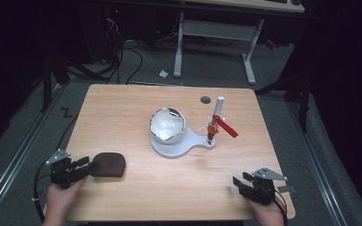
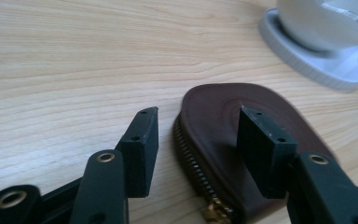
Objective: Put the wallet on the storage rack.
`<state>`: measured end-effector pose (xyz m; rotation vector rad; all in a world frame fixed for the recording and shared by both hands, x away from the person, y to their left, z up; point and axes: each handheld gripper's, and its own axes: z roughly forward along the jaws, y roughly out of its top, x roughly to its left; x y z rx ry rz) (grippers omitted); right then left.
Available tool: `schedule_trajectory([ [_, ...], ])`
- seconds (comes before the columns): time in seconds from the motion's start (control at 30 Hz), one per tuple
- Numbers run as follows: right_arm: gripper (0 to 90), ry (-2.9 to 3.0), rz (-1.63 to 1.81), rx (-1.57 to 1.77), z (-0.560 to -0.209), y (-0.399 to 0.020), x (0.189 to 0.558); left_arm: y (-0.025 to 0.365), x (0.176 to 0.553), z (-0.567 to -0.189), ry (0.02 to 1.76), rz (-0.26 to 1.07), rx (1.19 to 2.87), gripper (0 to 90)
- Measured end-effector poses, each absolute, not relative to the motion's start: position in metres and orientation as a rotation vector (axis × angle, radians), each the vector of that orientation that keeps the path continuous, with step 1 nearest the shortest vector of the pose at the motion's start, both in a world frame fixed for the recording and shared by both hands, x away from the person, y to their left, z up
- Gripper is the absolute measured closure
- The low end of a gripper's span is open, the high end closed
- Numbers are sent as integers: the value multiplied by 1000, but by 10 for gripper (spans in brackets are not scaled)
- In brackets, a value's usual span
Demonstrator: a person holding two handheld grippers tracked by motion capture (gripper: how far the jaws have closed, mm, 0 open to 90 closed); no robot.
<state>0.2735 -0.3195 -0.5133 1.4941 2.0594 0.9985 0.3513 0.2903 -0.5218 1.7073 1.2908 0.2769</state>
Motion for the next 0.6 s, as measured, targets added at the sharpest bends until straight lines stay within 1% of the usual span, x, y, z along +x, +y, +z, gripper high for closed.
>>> schedule_trajectory([
  [0.17, 497, 2092, 976, 1466, -515, -316, 270, 285, 348, -524, 1282, 225, 1722, 490],
  [0.4, 497, 2101, 994, 1459, -514, -316, 275, 269, 329, -527, 1245, 157, 1757, 475],
  [0.5, 497, 2103, 1004, 1457, -514, -314, 278, 262, 324, -527, 1220, 141, 1777, 446],
  [0.57, 497, 2110, 1004, 1447, -514, -313, 278, 260, 326, -528, 1219, 123, 1765, 395],
  [0.6, 497, 2112, 1004, 1445, -514, -313, 279, 261, 328, -528, 1223, 105, 1749, 384],
])
